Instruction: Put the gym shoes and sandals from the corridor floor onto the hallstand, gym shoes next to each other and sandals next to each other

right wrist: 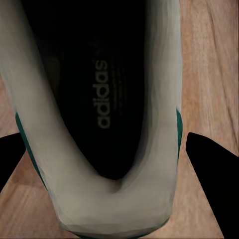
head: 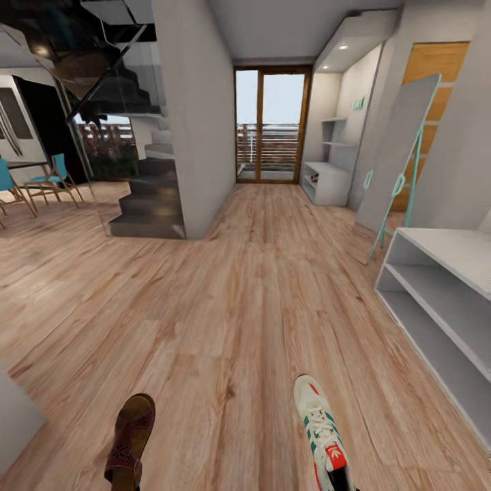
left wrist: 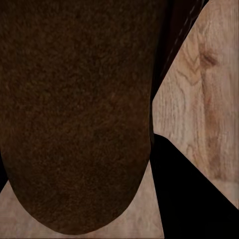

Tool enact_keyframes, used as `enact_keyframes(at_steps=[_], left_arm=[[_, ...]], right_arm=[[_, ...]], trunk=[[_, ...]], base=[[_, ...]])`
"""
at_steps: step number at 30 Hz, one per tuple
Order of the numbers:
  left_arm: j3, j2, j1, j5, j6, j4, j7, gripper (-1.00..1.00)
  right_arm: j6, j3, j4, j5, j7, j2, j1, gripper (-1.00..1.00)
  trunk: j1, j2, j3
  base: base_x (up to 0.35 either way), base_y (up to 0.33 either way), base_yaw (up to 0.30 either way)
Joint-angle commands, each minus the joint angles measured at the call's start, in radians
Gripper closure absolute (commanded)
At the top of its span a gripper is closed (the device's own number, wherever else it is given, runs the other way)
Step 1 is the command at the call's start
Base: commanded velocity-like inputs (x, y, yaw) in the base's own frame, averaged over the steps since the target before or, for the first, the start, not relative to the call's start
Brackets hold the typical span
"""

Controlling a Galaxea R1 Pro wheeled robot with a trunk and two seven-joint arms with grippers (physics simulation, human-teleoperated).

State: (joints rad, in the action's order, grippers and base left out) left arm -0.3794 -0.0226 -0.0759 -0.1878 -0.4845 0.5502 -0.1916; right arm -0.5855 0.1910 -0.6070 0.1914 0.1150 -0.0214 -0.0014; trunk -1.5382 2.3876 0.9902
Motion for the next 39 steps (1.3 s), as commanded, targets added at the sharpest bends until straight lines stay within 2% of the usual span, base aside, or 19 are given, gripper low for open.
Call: enact_keyframes(at_steps=[1, 11, 39], left_arm=[[-0.009, -0.001, -0.001, -0.012, -0.003, 0.000, -0.006, 1.00], [-0.009, -0.002, -0.001, -0.012, -0.003, 0.000, -0.006, 1.00], [-0.010, -0.002, -0.001, -0.012, -0.003, 0.000, -0.006, 1.00]], right_arm=[[-0.002, 0.008, -0.003, 0.006, 0.009, -0.002, 0.000, 1.00], [-0.002, 0.008, -0.004, 0.006, 0.009, -0.002, 0.000, 1.00], [-0.002, 0.005, 0.001, 0.007, 0.009, -0.001, 0.000, 1.00]], trunk=[[0.000, 0.000, 0.001], [0.000, 0.000, -0.002], [0.000, 0.000, -0.002]], base=[[0.340, 0.000, -0.266], [0.340, 0.000, -0.233], [0.340, 0.000, -0.005]])
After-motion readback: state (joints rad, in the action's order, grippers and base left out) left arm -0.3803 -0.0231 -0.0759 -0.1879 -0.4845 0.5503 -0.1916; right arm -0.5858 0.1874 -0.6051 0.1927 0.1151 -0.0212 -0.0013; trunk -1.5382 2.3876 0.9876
